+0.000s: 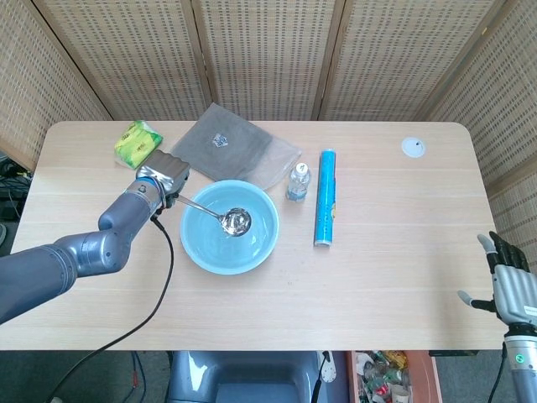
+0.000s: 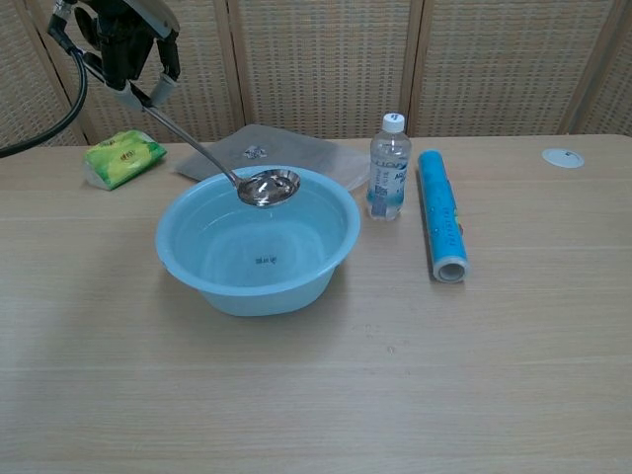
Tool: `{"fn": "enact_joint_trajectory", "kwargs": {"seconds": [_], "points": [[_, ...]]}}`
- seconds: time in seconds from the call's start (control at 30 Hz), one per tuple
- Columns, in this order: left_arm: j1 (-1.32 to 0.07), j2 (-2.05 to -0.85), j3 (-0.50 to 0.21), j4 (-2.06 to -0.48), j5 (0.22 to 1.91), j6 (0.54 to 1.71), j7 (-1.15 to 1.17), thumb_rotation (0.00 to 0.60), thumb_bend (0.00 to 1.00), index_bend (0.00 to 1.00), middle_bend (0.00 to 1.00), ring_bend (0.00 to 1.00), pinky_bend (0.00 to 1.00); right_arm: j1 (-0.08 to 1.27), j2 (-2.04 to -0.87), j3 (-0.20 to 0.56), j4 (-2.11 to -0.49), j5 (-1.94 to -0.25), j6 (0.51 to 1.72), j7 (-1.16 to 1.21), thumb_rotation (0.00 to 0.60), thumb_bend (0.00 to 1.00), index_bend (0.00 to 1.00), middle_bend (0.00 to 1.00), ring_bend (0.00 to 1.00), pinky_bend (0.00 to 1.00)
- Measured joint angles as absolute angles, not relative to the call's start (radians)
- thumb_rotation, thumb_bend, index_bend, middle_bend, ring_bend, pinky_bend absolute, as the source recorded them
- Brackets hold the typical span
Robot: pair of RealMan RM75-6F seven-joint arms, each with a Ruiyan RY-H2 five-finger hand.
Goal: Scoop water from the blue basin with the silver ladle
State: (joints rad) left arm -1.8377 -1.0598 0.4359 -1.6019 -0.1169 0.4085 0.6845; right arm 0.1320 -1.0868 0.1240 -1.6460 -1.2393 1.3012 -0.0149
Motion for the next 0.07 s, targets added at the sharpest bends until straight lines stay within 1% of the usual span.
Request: {"fn": "enact_joint_trajectory", "kwargs": {"seconds": [0.07], "points": [[-1.852, -1.063, 0.459, -1.598, -0.120, 0.397, 0.668, 0.600, 0.60, 0.94, 1.00, 1.00, 1.00, 0.131, -1.086, 0.124, -1.647, -1.240, 1.302, -0.014, 0.600, 0.00, 0.00, 0.00, 0.00, 0.00]]}}
